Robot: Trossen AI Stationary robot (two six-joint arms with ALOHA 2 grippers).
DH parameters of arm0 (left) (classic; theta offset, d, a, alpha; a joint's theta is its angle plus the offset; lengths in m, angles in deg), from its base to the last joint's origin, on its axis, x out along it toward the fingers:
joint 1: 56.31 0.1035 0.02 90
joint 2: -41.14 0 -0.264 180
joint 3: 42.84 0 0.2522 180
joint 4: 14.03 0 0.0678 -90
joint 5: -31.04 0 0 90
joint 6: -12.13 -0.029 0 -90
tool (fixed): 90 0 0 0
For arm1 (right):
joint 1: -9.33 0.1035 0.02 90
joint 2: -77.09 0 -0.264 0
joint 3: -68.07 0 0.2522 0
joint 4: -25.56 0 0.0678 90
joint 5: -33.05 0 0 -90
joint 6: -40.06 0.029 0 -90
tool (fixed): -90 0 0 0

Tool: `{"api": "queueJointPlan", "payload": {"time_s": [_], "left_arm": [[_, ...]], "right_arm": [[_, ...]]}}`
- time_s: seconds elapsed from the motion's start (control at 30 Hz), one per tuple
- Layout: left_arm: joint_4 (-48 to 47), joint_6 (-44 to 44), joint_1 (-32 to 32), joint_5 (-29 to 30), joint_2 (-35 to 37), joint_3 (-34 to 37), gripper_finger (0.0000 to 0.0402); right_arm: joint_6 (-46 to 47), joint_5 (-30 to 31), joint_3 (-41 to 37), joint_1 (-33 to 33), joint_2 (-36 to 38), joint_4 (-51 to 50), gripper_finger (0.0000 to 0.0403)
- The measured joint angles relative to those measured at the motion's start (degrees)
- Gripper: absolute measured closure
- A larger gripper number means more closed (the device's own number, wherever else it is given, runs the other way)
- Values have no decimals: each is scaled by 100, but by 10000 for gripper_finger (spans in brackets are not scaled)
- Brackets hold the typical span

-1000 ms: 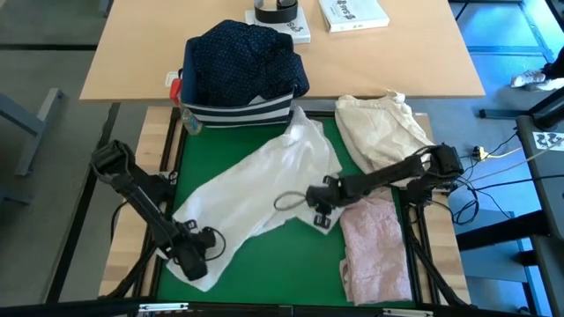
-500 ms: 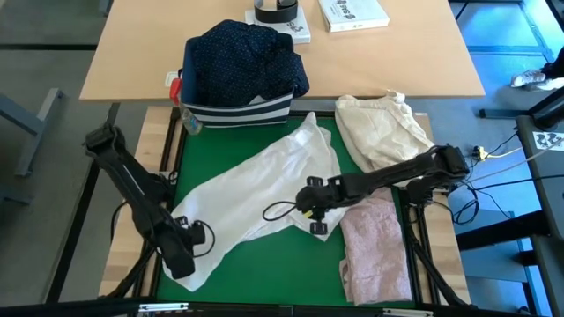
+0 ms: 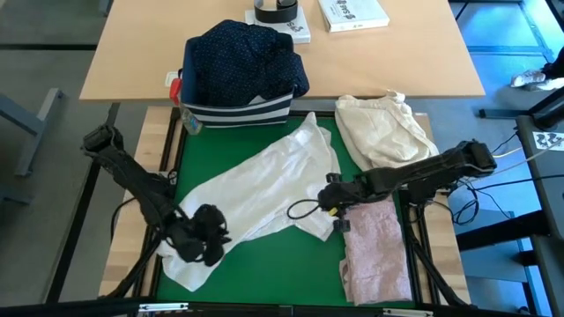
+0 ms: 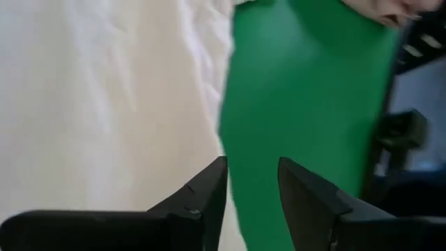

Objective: Fold laundry
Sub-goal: Fold the white polo shirt

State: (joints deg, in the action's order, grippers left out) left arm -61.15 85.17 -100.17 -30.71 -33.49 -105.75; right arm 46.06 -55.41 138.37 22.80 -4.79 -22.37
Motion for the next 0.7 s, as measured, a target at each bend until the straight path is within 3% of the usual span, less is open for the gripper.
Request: {"api": "queueJointPlan", "payload": {"time_s": [0.2, 0.33, 0.53, 0.7], "left_arm": [[-290, -35, 473, -514, -452, 40, 240], [-725, -298, 508, -636, -712, 40, 235], [-1075, -232, 486, -742, -947, 317, 234], [-1071, 96, 361, -875, -935, 687, 234]], "right_arm": [[-176, -1115, -291, 14, -254, 480, 336], [-487, -1461, -518, 49, -369, 565, 335], [-1172, -1457, -707, 452, -658, 1447, 298], [-1501, -1189, -713, 773, -923, 1527, 266]]}}
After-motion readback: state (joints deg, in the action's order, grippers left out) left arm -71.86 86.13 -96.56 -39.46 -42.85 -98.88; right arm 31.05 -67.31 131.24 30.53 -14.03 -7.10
